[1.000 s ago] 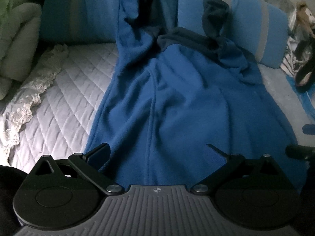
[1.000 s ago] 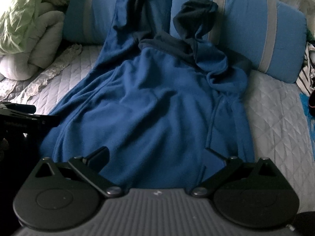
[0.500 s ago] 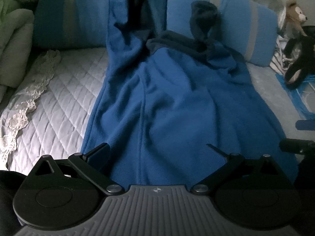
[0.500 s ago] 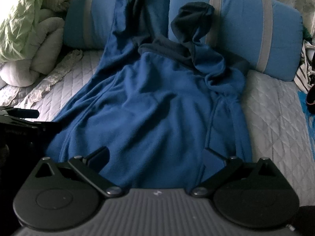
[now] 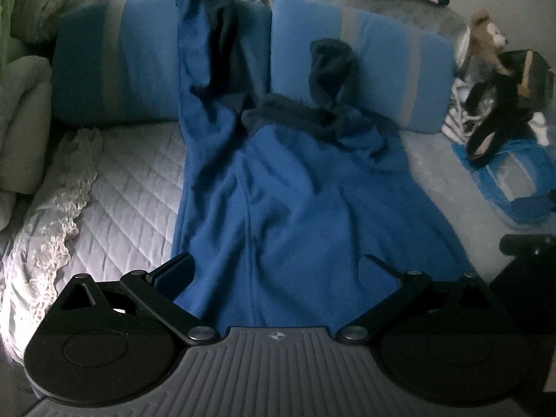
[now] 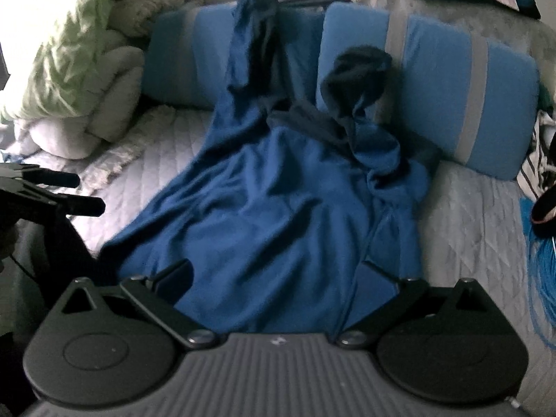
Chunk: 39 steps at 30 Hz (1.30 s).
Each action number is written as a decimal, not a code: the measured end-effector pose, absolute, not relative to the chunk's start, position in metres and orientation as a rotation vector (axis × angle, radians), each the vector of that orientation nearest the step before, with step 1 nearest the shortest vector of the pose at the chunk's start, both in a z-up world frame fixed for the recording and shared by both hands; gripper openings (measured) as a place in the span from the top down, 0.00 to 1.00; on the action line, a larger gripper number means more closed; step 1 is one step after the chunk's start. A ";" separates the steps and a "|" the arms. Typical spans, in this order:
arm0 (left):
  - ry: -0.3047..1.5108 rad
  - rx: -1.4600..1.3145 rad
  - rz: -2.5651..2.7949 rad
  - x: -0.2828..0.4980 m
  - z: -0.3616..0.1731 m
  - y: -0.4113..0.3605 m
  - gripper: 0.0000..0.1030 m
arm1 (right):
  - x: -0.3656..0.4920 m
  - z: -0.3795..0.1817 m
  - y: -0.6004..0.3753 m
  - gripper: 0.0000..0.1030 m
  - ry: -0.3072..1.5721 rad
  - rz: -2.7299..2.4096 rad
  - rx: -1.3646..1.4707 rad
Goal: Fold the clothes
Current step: 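Move both grippers toward the hood of the blue hoodie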
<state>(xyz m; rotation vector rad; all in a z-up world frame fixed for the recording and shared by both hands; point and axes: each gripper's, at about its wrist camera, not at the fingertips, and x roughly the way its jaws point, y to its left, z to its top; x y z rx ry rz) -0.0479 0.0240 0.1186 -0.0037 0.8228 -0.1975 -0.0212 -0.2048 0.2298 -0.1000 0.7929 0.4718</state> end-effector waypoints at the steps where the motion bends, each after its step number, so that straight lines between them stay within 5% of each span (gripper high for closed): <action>1: 0.821 -0.002 -0.207 -0.049 0.123 0.027 0.00 | -0.022 0.237 -0.208 0.00 0.787 0.473 -0.094; 32: 0.608 -0.019 -0.271 -0.067 0.320 0.072 0.00 | -0.042 0.455 -0.300 0.00 0.581 0.429 0.120; 39: 0.592 -0.012 -0.266 -0.051 0.321 0.072 0.00 | -0.032 0.462 -0.304 0.00 0.553 0.417 0.135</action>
